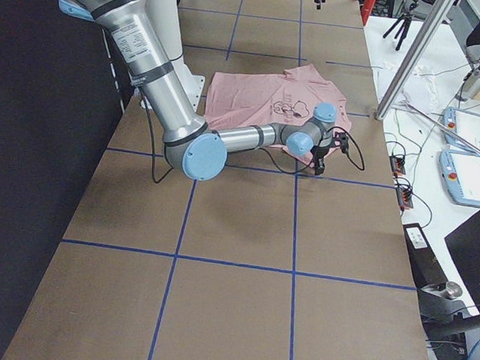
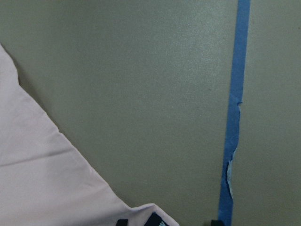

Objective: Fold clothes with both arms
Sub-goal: 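Move the right gripper to the sleeve nearest it and grasp it, then fold the grasped sleeve inward toward the shirt's center with the right gripper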

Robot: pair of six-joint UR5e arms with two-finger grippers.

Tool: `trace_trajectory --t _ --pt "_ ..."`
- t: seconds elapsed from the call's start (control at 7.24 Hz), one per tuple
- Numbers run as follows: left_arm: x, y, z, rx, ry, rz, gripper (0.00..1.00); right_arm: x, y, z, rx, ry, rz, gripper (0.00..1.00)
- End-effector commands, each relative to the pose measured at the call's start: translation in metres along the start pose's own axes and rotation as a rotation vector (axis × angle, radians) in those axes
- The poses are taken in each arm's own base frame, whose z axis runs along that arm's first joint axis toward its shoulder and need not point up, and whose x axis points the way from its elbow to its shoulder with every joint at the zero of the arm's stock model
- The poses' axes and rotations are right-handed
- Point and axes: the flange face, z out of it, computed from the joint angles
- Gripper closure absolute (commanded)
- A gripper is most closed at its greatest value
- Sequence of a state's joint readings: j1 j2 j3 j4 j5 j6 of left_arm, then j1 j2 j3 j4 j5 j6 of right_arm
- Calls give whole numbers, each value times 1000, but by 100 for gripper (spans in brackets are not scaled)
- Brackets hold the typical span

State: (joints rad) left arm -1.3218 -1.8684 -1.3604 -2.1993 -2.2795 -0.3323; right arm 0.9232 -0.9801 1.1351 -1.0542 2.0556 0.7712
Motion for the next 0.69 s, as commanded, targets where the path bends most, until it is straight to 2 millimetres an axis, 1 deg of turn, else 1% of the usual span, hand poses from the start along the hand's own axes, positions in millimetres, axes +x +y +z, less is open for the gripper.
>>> trace_trajectory --t 0.0,0.14,0.28,0.55 --pt "1 0 0 1 1 3 0 0 3 3 -6 2 -2 58" --pt "1 0 0 1 1 3 0 -1 4 4 -7 2 -20 86" --pt "0 0 0 -1 0 0 0 0 3 3 -5 3 -31 100" --pt "1 0 0 0 1 0 0 -3 1 0 1 -3 -39 100"
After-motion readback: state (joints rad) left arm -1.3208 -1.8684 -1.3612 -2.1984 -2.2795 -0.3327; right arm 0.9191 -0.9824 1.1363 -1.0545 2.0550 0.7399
